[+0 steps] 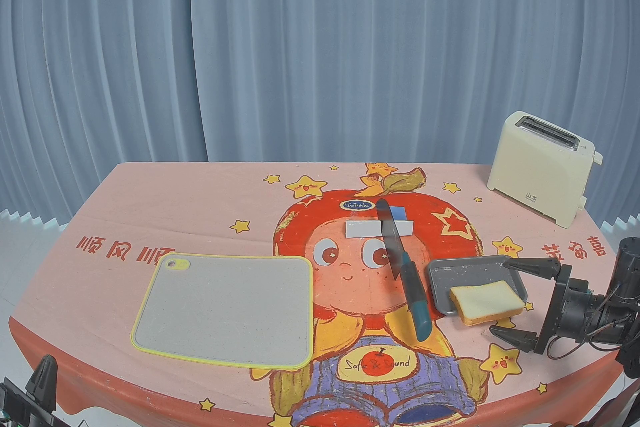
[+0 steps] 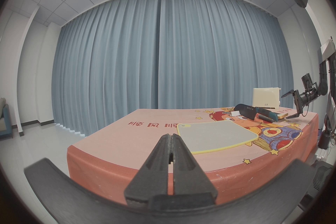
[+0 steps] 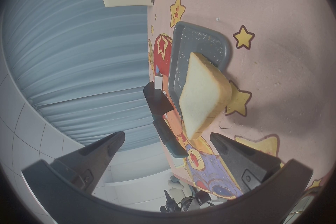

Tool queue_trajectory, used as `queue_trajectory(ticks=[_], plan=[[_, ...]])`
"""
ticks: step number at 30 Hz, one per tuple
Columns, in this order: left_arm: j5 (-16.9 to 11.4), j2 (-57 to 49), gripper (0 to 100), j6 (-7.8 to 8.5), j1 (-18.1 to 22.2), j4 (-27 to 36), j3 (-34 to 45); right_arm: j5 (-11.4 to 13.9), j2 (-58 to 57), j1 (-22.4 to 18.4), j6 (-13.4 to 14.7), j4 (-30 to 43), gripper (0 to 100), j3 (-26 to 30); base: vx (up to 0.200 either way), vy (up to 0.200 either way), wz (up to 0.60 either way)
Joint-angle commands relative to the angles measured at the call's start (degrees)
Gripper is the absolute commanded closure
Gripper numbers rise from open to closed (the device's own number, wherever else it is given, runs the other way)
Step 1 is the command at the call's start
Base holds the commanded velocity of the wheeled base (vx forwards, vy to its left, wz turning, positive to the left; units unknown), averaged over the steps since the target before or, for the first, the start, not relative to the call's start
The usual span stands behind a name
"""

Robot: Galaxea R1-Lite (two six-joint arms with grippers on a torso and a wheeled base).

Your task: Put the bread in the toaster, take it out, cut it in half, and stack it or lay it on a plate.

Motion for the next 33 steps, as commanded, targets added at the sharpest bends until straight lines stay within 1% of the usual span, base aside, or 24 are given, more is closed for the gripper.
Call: queue_trajectory(ticks=[1, 6, 16, 25, 33], plan=[[0.0, -0.4, 100, 0.02, 0.0, 0.0, 1.0, 0.0, 1.6, -0.4, -0.1, -0.8, 0, 0.1, 0.000, 0.000, 0.00], [0.0, -0.4, 100, 0.02, 0.0, 0.0, 1.0, -0.1, 2.0, -0.3, -0.1, -2.8, 0, 0.7, 0.000, 0.000, 0.00], [0.0, -0.4, 100, 0.02, 0.0, 0.0, 1.0, -0.1, 3.2, -0.4, -0.2, -2.9, 0, 0.3, 0.000, 0.000, 0.00], [0.0, -0.4, 100, 0.02, 0.0, 0.0, 1.0, -0.1, 4.5, -2.2, -0.4, -3.0, 0, 0.0, 0.000, 0.000, 0.00], [0.0, -0.5, 100, 0.02, 0.0, -0.1, 1.0, -0.1, 4.5, -2.4, -0.5, -3.0, 0, -0.1, 0.000, 0.000, 0.00]])
